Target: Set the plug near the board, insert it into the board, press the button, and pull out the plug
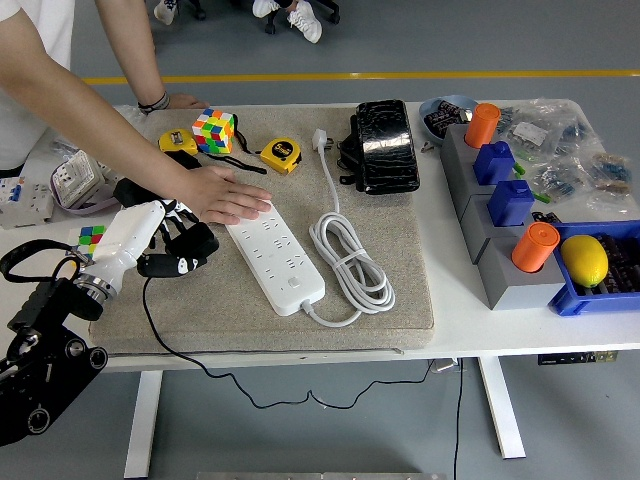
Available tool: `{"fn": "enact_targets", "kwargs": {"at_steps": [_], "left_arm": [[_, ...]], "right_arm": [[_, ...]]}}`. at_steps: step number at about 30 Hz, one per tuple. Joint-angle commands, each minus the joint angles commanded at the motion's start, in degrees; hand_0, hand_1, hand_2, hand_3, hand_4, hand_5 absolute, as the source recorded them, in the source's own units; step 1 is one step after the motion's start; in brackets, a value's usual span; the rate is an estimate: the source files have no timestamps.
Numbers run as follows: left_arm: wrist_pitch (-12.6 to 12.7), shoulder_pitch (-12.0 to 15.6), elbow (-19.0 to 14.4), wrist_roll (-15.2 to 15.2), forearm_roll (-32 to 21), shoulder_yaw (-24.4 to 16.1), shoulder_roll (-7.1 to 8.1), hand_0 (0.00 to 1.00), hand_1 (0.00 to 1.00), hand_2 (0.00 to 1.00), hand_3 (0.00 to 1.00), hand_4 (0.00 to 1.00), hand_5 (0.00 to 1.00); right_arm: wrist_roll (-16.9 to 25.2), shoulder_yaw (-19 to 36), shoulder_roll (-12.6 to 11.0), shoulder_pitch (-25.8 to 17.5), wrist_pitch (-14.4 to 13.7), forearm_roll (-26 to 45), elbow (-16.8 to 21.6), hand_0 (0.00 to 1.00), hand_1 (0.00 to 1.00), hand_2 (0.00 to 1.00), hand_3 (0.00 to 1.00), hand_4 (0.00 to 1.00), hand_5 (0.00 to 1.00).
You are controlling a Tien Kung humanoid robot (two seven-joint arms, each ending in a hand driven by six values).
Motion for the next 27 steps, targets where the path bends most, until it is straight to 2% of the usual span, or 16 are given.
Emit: {"fn": "enact_targets", "kwargs": {"at_steps": [5, 6, 11, 12, 17, 18, 23, 24, 27], "left_arm": [[-0.66, 0.21, 1.59, 0.61, 0.07, -0.21, -0.08, 0.171, 0.307, 0.386, 0.546, 0.800, 0.002], [-0.66, 0.28, 1.73, 0.51, 0.01, -0.28, -0.05, 0.187, 0.412, 0.434, 0.552, 0.817, 0.002], [-0.87, 0.77, 1.73, 0.40, 0.08, -0.81, -0.02, 0.187, 0.412, 0.434, 0.552, 0.817, 0.002], [-0.87, 0.84, 1.68, 0.39, 0.02, -0.95, -0.04, 0.285, 0.494, 0.522, 0.564, 0.998, 0.167], [-1.21, 1.11, 1.15, 0.54, 0.16, -1.52, -0.09, 0.285, 0.494, 0.522, 0.564, 0.998, 0.167], [-1.37, 1.15, 1.06, 0.62, 0.07, -1.60, -0.08, 0.374, 0.601, 0.592, 0.661, 0.998, 0.322], [-1.89, 1.41, 0.70, 0.92, 0.06, -2.05, -0.07, 0.374, 0.601, 0.592, 0.661, 0.998, 0.322], [-1.89, 1.57, 0.43, 0.84, 0.02, -2.27, -0.07, 0.410, 0.630, 0.635, 0.691, 0.998, 0.404], [-1.71, 1.93, -0.46, 0.47, -0.49, -2.83, 0.00, 0.410, 0.630, 0.635, 0.691, 0.998, 0.404]], "right_arm": [[-0.02, -0.01, -0.02, -0.05, 0.00, -0.04, 0.03, 0.489, 0.543, 0.538, 0.508, 0.828, 0.350], [-0.03, 0.07, -0.04, -0.04, -0.01, -0.11, 0.06, 0.488, 0.543, 0.538, 0.507, 0.827, 0.349], [-0.02, 0.73, -0.01, -0.08, 0.03, -0.27, 0.27, 0.488, 0.543, 0.538, 0.507, 0.827, 0.349], [-0.02, 0.79, -0.01, -0.08, 0.03, -0.25, 0.27, 0.488, 0.543, 0.537, 0.507, 0.827, 0.348], [-0.02, 0.78, 0.02, -0.04, 0.07, -0.30, 0.24, 0.488, 0.543, 0.537, 0.507, 0.827, 0.348], [-0.03, 0.77, 0.02, -0.04, 0.08, -0.33, 0.24, 0.488, 0.542, 0.537, 0.507, 0.826, 0.347], [-0.03, 0.73, 0.06, -0.04, 0.12, -0.32, 0.22, 0.488, 0.542, 0.537, 0.507, 0.826, 0.347], [-0.03, 0.69, 0.06, -0.05, 0.12, -0.27, 0.20, 0.487, 0.542, 0.537, 0.507, 0.826, 0.348], [-0.03, 0.54, 0.04, -0.13, 0.10, -0.15, 0.14, 0.487, 0.542, 0.537, 0.507, 0.826, 0.348]]}}
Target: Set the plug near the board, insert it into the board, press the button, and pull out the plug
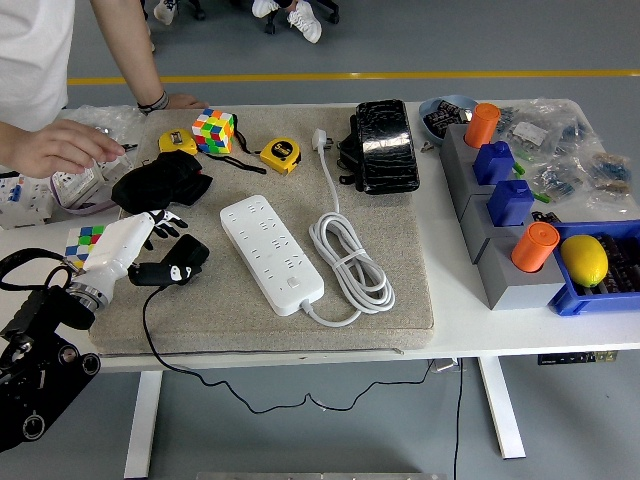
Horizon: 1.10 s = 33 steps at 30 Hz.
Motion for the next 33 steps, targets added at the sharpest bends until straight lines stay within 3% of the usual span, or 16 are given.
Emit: {"fn": "enact_targets", "kwargs": {"at_steps": [7, 9, 14, 15, 19, 21, 33], "left_arm": [[1.52, 0.58, -3.20, -2.55, -3.72, -1.72, 0.23, 0.412, 0.633, 0.642, 0.692, 0.998, 0.404], [2.29, 0.74, -3.78, -3.98, -6.29, -2.10, 0.18, 0.384, 0.587, 0.607, 0.677, 0.998, 0.411], [4.35, 1.36, -4.54, -8.92, -16.59, -3.40, -0.43, 0.384, 0.587, 0.607, 0.677, 0.998, 0.411], [4.63, 1.47, -4.51, -9.97, -19.38, -3.56, -0.56, 0.313, 0.424, 0.509, 0.575, 0.957, 0.256], [5.27, 1.85, -4.21, -12.16, -26.21, -4.24, -0.91, 0.313, 0.424, 0.509, 0.575, 0.957, 0.256], [5.34, 2.00, -4.01, -12.25, -27.05, -4.52, -1.02, 0.296, 0.380, 0.499, 0.569, 0.909, 0.232], [5.08, 2.23, -3.76, -11.56, -26.87, -4.79, -1.22, 0.299, 0.376, 0.496, 0.569, 0.886, 0.217]], "right_arm": [[0.00, -0.33, -0.02, 0.13, 0.00, 0.16, -0.09, 0.487, 0.542, 0.537, 0.508, 0.827, 0.346], [0.00, -0.41, -0.05, 0.17, -0.01, 0.17, -0.09, 0.487, 0.542, 0.537, 0.507, 0.825, 0.348], [-0.03, -0.95, -0.16, 0.29, -0.04, 0.48, -0.23, 0.487, 0.542, 0.537, 0.507, 0.825, 0.348], [-0.05, -1.08, -0.16, 0.33, -0.04, 0.57, -0.27, 0.487, 0.543, 0.537, 0.508, 0.827, 0.349], [-0.07, -1.27, -0.13, 0.40, -0.04, 0.60, -0.29, 0.487, 0.543, 0.537, 0.508, 0.827, 0.349], [-0.06, -1.35, -0.14, 0.38, -0.07, 0.62, -0.29, 0.488, 0.543, 0.537, 0.508, 0.827, 0.350], [-0.11, -1.43, -0.26, 0.46, -0.14, 0.61, -0.28, 0.488, 0.543, 0.537, 0.507, 0.827, 0.353]]}}
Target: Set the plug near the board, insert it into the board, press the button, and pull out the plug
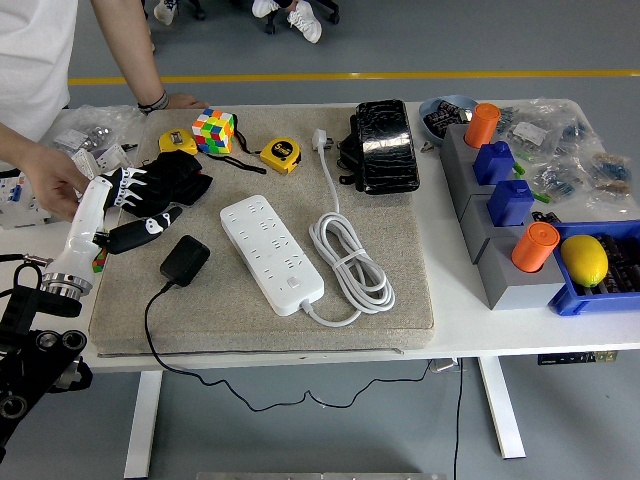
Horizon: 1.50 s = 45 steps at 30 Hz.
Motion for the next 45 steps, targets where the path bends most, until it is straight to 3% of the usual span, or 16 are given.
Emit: {"fn": "enact_targets", "kwargs": {"at_steps": [45], "left_arm": [[-0.92, 0.02, -0.20, 2.00, 1.19, -0.42, -0.35, 0.311, 0.378, 0.500, 0.569, 0.881, 0.223]], "right_arm": [[-0.09, 0.88, 0.23, 0.22, -0.09, -0.25, 0.07, 0.486, 0.544, 0.538, 0.507, 0.827, 0.360]]}}
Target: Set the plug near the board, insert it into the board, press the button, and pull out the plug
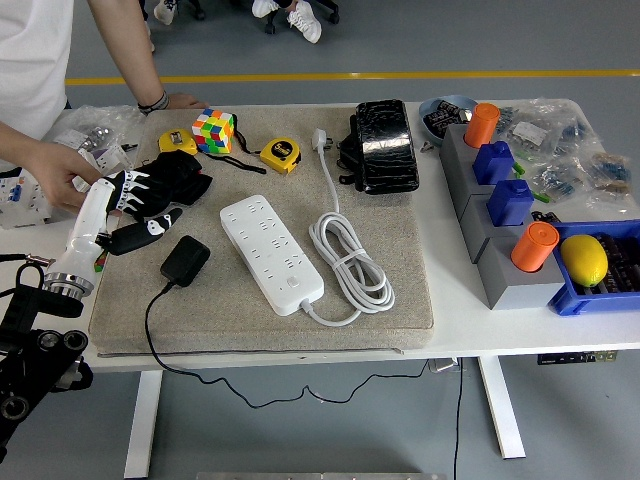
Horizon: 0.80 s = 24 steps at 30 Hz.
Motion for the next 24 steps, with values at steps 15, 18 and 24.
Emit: {"fn": "enact_targets", "kwargs": {"at_steps": [15, 18, 24], "left_arm": [[-0.12, 0.18, -0.25, 0.22, 0.14, -0.48, 0.08, 0.316, 0.378, 0.500, 0.570, 0.882, 0.230], [-0.16, 0.34, -0.56, 0.24, 0.14, -0.70, 0.11, 0.316, 0.378, 0.500, 0.570, 0.882, 0.230], [-0.24, 0.60, -1.23, 0.30, 0.06, -1.24, 0.42, 0.316, 0.379, 0.500, 0.570, 0.882, 0.230]], "right_arm": [[-0.08, -0.63, 0.09, -0.07, 0.01, 0.17, -0.09, 0.483, 0.545, 0.538, 0.506, 0.828, 0.362], [-0.08, -0.90, 0.06, -0.07, -0.01, 0.22, -0.14, 0.483, 0.545, 0.538, 0.506, 0.828, 0.362], [-0.07, -1.86, -0.26, 0.15, -0.04, 0.57, -0.20, 0.487, 0.545, 0.538, 0.506, 0.827, 0.362]]}}
